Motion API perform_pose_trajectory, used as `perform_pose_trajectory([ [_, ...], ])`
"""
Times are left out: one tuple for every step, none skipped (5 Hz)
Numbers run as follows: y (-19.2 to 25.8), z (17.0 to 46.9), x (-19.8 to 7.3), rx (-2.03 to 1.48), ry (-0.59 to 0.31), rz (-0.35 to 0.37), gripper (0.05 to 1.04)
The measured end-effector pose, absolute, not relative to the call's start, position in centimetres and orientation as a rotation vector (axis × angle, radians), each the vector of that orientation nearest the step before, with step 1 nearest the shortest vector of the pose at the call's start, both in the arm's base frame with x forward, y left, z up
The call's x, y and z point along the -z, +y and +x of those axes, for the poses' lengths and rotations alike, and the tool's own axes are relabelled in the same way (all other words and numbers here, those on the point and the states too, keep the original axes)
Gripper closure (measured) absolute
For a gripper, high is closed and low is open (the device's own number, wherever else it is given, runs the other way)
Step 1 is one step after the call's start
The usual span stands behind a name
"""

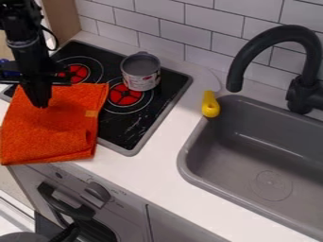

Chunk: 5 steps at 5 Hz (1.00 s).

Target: Moved the orange clothing to wipe the burnsen burner

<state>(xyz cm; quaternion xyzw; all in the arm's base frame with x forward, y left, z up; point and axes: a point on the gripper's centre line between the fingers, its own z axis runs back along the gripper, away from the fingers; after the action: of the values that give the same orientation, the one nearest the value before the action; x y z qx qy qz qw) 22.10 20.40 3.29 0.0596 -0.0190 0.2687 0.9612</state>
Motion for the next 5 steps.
perform_pose_trajectory([
  [21.2, 21.8, -3.0, -0.562, -0.035, 0.109, 1.031],
  [21.4, 21.9, -1.5, -0.554, -0.05, 0.109, 1.031],
  [21.6, 22.5, -1.7, -0.576, -0.015, 0.068, 1.031],
  [22.0, 23.2, -1.4, -0.624, 0.003, 0.068, 1.031],
  [22.2, 24.0, -1.3, -0.632, -0.036, 0.093, 1.031],
])
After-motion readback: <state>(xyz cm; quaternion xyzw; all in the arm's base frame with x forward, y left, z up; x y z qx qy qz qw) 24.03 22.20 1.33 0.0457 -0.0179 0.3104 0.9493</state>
